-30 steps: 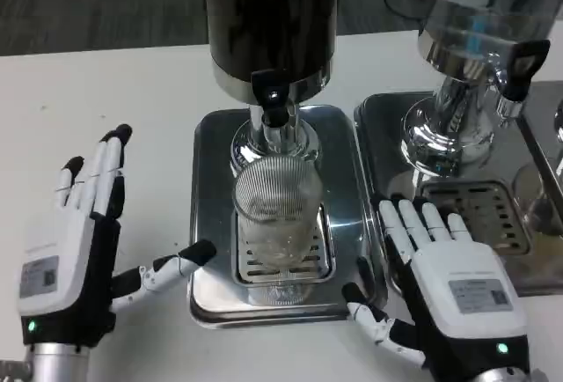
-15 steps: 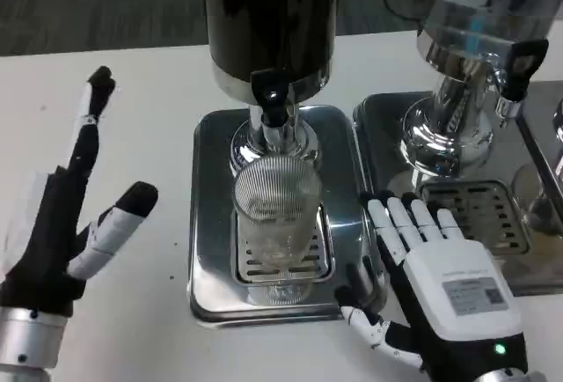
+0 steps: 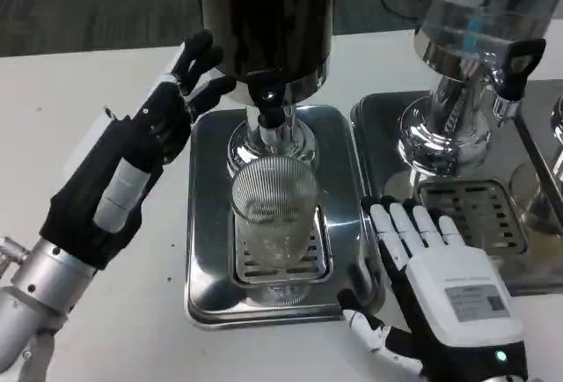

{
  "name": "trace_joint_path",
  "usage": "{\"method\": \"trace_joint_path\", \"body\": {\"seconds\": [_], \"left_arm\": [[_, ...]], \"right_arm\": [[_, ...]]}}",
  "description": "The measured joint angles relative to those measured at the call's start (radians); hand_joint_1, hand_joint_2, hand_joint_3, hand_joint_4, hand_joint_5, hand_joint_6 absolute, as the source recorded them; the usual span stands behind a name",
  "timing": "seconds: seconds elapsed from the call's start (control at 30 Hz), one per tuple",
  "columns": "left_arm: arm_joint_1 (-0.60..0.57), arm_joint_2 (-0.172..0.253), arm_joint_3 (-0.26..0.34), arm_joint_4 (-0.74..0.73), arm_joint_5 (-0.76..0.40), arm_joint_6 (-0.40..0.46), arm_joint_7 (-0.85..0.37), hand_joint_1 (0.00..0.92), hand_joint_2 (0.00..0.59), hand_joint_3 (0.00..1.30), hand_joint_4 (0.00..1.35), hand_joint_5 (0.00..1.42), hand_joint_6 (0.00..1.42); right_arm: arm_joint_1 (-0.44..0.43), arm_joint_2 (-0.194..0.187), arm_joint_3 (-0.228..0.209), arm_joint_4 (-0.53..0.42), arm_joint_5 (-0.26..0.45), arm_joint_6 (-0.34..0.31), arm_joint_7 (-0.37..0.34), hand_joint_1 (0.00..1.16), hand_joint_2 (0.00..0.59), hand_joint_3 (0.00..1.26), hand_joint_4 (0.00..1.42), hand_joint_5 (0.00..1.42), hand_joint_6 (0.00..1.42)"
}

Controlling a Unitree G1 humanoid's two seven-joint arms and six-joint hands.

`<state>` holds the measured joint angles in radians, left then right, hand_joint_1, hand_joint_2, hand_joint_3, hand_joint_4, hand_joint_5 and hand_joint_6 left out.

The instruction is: Grasp the cup under the faucet to collect the drink, then remove the cup.

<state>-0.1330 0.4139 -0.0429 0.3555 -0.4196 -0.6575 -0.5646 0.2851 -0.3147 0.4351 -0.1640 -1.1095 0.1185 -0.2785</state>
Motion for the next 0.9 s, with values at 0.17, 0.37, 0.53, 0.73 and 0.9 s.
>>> {"method": "trace_joint_path", "body": {"seconds": [0.17,0.37,0.53,0.73,0.9], "left_arm": [[-0.054,-0.043,0.007,0.02,0.014,0.044,-0.043,0.0,0.041,0.07,0.0,0.11,0.06],[-0.1,-0.078,0.027,0.049,0.053,0.069,-0.082,0.0,0.056,0.08,0.0,0.16,0.1],[-0.105,-0.078,0.032,0.046,0.08,0.066,-0.094,0.0,0.059,0.09,0.01,0.17,0.12],[-0.089,-0.079,0.028,0.013,0.116,0.057,-0.111,0.0,0.07,0.1,0.02,0.18,0.14],[-0.06,-0.081,0.029,-0.01,0.124,0.054,-0.107,0.0,0.071,0.11,0.03,0.19,0.14]], "right_arm": [[0.009,0.004,-0.001,0.0,0.002,0.001,-0.001,0.24,0.365,0.0,0.0,0.0,0.0],[0.015,0.019,-0.003,0.0,0.009,0.003,-0.001,0.24,0.366,0.0,0.0,0.0,0.0],[0.02,0.029,-0.003,0.0,0.014,0.007,-0.001,0.24,0.369,0.0,0.0,0.0,0.0],[0.019,0.03,-0.003,0.0,0.028,0.007,-0.001,0.25,0.374,0.0,0.0,0.0,0.0],[0.014,0.029,-0.002,0.0,0.032,0.007,-0.001,0.25,0.375,0.0,0.0,0.0,0.0]]}}
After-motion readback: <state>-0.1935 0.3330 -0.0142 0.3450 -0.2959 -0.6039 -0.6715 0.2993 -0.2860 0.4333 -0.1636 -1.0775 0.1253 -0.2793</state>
